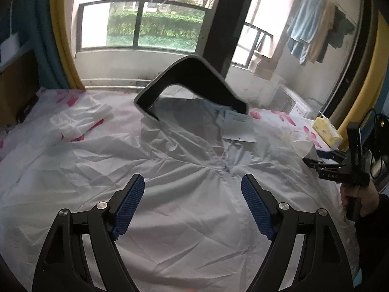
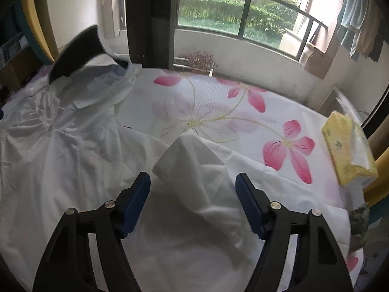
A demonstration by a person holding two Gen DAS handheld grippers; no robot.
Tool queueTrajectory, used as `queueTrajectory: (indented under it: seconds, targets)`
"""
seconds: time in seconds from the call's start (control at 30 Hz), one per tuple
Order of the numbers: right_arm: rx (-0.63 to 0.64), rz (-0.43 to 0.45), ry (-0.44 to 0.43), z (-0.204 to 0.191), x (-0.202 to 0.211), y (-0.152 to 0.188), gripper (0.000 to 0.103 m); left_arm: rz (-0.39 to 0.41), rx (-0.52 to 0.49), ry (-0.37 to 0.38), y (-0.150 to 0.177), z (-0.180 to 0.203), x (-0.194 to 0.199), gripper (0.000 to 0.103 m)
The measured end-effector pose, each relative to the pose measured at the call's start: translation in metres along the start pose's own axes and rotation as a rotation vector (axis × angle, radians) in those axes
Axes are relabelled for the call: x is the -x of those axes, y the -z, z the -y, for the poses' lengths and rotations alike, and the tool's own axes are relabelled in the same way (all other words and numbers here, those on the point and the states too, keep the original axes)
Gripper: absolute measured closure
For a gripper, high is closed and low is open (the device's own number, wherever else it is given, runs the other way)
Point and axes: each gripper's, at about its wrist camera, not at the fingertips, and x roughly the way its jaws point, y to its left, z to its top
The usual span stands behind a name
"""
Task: Fold large clothes
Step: 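Reach the right tool to the shirt sleeve cuff and close on it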
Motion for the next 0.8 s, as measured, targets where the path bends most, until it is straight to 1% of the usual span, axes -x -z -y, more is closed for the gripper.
queueTrajectory:
  seconds: [0.03, 0.07, 0.1, 0.13, 0.2, 0.3, 0.37, 0.43, 0.5, 0.63, 0.8]
  targets:
    - [0.002, -0.006, 0.001, -0.001, -0.002, 0.0, 0.053, -0.002, -0.004, -0.011, 0.001, -0.002, -0.001, 0.018]
    - [0.002, -0.006, 0.005, -0.001, -0.003, 0.0, 0.06, -0.002, -0.01, -0.015, 0.002, -0.003, -0.001, 0.018]
    - [0.003, 0.001, -0.001, -0.001, -0.002, 0.0, 0.07, -0.005, -0.014, -0.014, 0.002, -0.004, -0.002, 0.018]
    - [0.007, 0.004, -0.005, -0.001, -0.001, 0.0, 0.082, -0.015, -0.014, -0.014, 0.003, -0.006, -0.005, 0.018]
    - [0.013, 0.023, -0.001, -0.001, 0.005, 0.0, 0.098, -0.024, -0.01, -0.006, 0.002, -0.008, -0.006, 0.018]
    - [0.005, 0.064, 0.013, 0.002, 0.019, -0.004, 0.1, -0.001, -0.035, 0.015, -0.001, -0.005, 0.003, 0.019]
    - [0.0, 0.106, 0.033, 0.003, 0.036, -0.007, 0.1, 0.012, -0.043, 0.027, -0.003, -0.004, 0.007, 0.019]
    - [-0.006, 0.139, 0.045, 0.003, 0.052, -0.011, 0.1, 0.018, -0.041, 0.037, -0.004, -0.004, 0.011, 0.021]
    - [-0.013, 0.172, 0.047, -0.001, 0.069, -0.014, 0.1, 0.025, -0.042, 0.044, -0.004, -0.004, 0.015, 0.022]
    - [-0.009, 0.227, 0.038, -0.02, 0.094, -0.018, 0.1, 0.045, -0.052, 0.045, 0.001, -0.006, 0.032, 0.022]
    - [-0.011, 0.273, 0.005, -0.052, 0.113, -0.024, 0.1, 0.057, -0.039, 0.062, 0.007, -0.02, 0.049, 0.022]
